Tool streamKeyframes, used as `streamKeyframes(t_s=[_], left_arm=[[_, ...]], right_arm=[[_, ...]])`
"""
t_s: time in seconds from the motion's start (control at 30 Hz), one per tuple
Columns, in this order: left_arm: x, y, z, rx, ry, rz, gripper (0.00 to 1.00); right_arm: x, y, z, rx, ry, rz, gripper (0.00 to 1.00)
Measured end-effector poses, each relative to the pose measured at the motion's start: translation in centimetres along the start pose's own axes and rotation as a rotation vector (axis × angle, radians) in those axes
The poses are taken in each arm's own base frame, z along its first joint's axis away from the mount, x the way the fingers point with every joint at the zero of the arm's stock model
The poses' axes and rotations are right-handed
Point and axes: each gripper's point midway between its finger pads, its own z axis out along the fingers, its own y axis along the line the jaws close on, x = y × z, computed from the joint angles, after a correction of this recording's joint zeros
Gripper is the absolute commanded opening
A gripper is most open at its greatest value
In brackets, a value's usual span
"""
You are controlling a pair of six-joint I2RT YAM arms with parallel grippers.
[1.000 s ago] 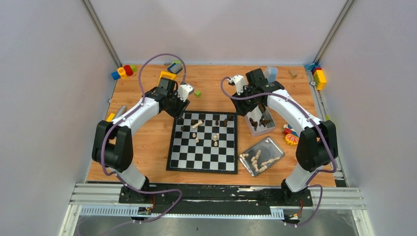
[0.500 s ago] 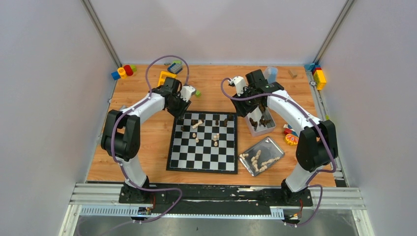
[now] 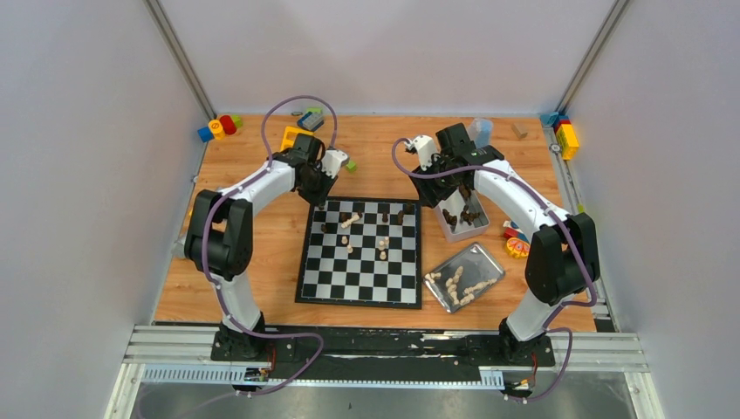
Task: Set up the chess pieces on the board
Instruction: Pick up the chess piece from the chessboard, then place the chess piece on the chessboard.
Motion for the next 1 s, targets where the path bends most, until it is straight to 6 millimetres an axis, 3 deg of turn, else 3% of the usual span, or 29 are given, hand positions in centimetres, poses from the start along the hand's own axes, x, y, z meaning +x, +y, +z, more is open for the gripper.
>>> streamKeyframes(t_s=[0.37,0.43,0.6,0.63,0.7,0.83,1.0], left_arm=[[-0.6,0.7,0.3,-0.026,-0.002,-0.012,0.20],[-0.6,0.7,0.3,-0.029,-0.001,-0.014,0.27],[-0.5,1.0,0.3,-0.044,0.004,-0.015,0.57],[-0.5,1.1,0.3,-0.050,0.006,-0.012,0.68],[-0.5,1.3,0.2,-0.061,0.008,-0.019,0.76],[-0.7,1.5,-0.6,-0.080,-0.007,-0.016,0.80],[-1.1,0.5,-3.9,-0.078,-0.078,-0.002,0.74]], right_arm=[[0.0,0.0,0.0,-0.001,0.000,0.000,0.50],[0.0,0.0,0.0,-0.001,0.000,0.000,0.50],[0.0,0.1,0.0,-0.006,-0.002,0.000,0.50],[0.0,0.1,0.0,-0.006,-0.002,0.000,0.50],[0.0,0.1,0.0,-0.006,-0.002,0.000,0.50],[0.0,0.1,0.0,-0.006,-0.002,-0.003,0.50],[0.1,0.1,0.1,-0.007,-0.001,-0.007,0.50]])
